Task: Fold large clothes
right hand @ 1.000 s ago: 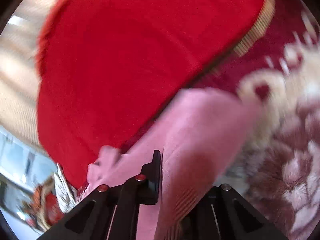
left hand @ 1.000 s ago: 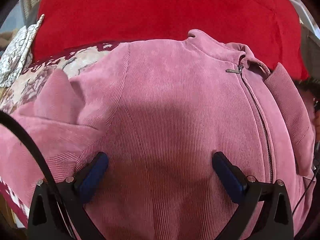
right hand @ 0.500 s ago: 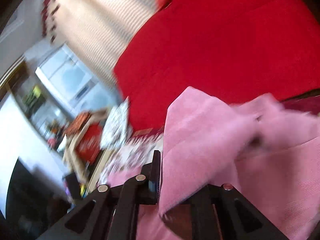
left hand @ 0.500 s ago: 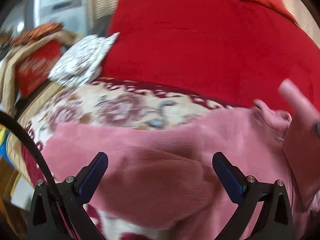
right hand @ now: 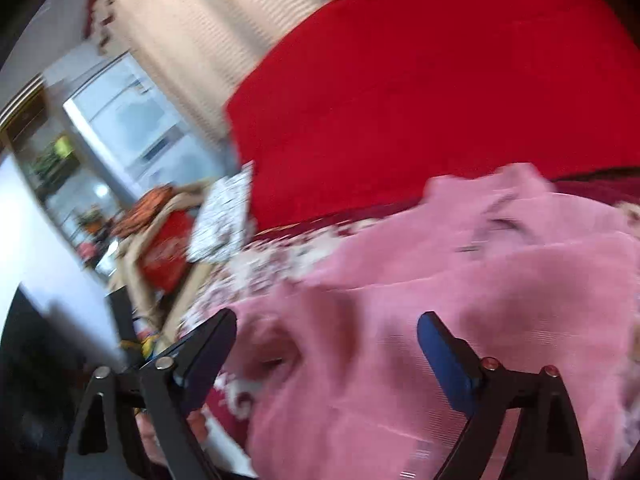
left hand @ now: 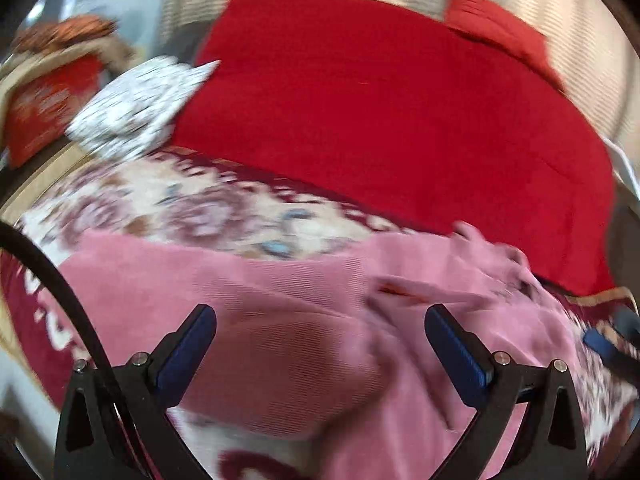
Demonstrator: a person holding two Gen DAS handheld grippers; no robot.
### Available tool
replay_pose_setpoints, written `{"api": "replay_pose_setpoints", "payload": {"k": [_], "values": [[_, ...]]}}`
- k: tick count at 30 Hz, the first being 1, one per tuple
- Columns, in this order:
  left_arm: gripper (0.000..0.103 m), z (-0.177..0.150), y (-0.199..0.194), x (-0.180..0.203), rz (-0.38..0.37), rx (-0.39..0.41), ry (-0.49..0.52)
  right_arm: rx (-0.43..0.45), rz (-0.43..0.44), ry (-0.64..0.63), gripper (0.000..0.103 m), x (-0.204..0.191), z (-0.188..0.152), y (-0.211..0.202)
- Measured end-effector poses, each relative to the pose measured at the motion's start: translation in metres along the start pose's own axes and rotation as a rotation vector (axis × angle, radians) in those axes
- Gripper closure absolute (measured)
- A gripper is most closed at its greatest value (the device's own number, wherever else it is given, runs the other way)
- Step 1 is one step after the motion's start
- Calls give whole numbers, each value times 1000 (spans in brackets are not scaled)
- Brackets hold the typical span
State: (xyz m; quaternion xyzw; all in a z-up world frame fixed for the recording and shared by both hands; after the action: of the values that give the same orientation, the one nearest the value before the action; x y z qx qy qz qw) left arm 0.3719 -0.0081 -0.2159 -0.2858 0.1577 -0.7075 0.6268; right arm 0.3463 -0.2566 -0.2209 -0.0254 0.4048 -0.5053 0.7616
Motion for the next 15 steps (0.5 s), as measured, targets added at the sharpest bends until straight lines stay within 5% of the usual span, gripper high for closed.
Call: {"api": "replay_pose_setpoints", "payload": {"k": [5, 8, 10, 12, 15], "values": [[0, -16, -4, 64, -74, 7, 173, 9, -206, 182, 45, 71, 7, -7], [0, -28, 16, 79, 63, -44, 275, -66, -295, 201, 46, 100, -4, 9], [0, -47, 50, 73, 138, -216, 284, -173, -372, 221, 48, 118, -21, 25], [0, -66, 75, 63, 163, -361, 264, -158, -377, 204, 48, 118, -20, 26], [0, -59, 64, 67, 158, -302, 302, -143, -381, 157, 48, 107, -16, 22]]}}
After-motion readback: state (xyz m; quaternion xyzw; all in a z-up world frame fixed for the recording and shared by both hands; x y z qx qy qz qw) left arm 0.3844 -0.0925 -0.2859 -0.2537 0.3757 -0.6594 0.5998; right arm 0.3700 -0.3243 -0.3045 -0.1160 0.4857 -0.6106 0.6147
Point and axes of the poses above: each gripper's, at about its wrist camera, not at the fingertips, and y roughly the way its jaws point, x to its right, z to its top, the point moved 5 cm from there along y, roughly the way its jaws point, and after that the axes turned 4 degrees about x, right-handed, at the moved point
